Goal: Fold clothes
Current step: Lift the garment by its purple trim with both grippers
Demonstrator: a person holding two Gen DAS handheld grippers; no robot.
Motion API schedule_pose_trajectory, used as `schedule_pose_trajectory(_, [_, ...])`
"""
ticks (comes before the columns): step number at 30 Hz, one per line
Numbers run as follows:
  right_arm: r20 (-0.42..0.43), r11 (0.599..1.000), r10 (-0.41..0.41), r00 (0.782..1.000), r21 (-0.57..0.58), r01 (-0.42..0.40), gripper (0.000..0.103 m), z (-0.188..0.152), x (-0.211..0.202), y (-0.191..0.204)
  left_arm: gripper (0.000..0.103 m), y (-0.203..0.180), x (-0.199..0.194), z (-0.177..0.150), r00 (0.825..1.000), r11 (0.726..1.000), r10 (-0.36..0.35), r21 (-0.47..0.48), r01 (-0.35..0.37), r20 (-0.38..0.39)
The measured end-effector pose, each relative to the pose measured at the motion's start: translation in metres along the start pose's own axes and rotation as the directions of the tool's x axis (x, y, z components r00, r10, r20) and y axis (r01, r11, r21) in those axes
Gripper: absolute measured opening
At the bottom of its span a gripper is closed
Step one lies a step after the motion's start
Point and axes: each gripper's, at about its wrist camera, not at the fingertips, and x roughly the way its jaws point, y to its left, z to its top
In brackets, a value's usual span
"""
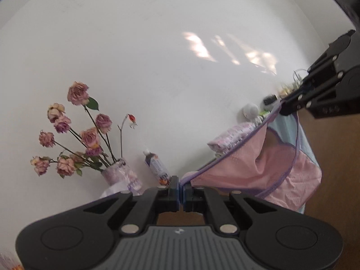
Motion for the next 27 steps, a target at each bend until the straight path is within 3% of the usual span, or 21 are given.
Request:
schedule_pose_trajectory(3, [0.0,0.998,-0.039,0.999,-0.047,0.039,0.003,0.003,-0.001,0.001,0.002,0.002,0.0,0.007,1.0,1.0,0.002,-0.024,-0.002,0.022])
schedule_pose_trajectory(5, [-0.054,0.997,-0.038,0.998,-0.068,0.035,0.003,-0.011,0.006,0.004,0.002,-0.001,0.0,0.006,1.0,1.0,-0.004,-0.022,0.004,0.019])
schedule_pose_trajectory(9, [-0.208,0.996,0.035,0.977,-0.068,-0.051,0.003,-0.054,0.02,0.025,0.002,-0.021,0.001,-0.011,0.997,0.997,-0.071,-0.001,0.071,-0.026])
schedule_pose_trajectory(13, [-0.305,0.991,0.105,0.947,-0.044,-0.124,0.004,-0.088,0.026,0.045,0.002,-0.041,0.002,-0.03,0.988,0.99,-0.139,0.01,0.14,-0.073])
schedule_pose_trajectory(17, [-0.32,0.978,0.144,0.937,-0.097,-0.183,0.008,-0.097,0.025,0.063,0.002,-0.049,-0.003,-0.036,0.989,0.991,-0.136,0.004,0.137,-0.05])
schedule_pose_trajectory(19, [-0.311,0.971,0.124,0.942,-0.156,-0.18,0.01,-0.097,0.023,0.071,0.002,-0.049,-0.007,-0.035,0.99,0.991,-0.133,0.002,0.133,-0.035])
schedule_pose_trajectory(22, [-0.288,0.966,0.091,0.953,-0.205,-0.154,0.025,-0.093,0.023,0.075,0.002,-0.049,-0.015,-0.035,0.99,0.99,-0.139,-0.002,0.139,-0.019])
schedule_pose_trajectory(24, [-0.274,0.964,0.084,0.958,-0.221,-0.148,0.027,-0.091,0.025,0.075,0.002,-0.049,-0.018,-0.034,0.99,0.99,-0.142,0.004,0.142,-0.013])
schedule_pose_trajectory(25, [-0.272,0.96,0.089,0.958,-0.234,-0.155,0.026,-0.091,0.025,0.076,0.002,-0.05,-0.019,-0.035,0.99,0.99,-0.141,0.01,0.141,-0.015])
schedule_pose_trajectory(27, [-0.273,0.953,0.102,0.957,-0.249,-0.173,0.002,-0.093,0.026,0.078,0.002,-0.052,-0.021,-0.037,0.99,0.99,-0.138,0.02,0.139,-0.021])
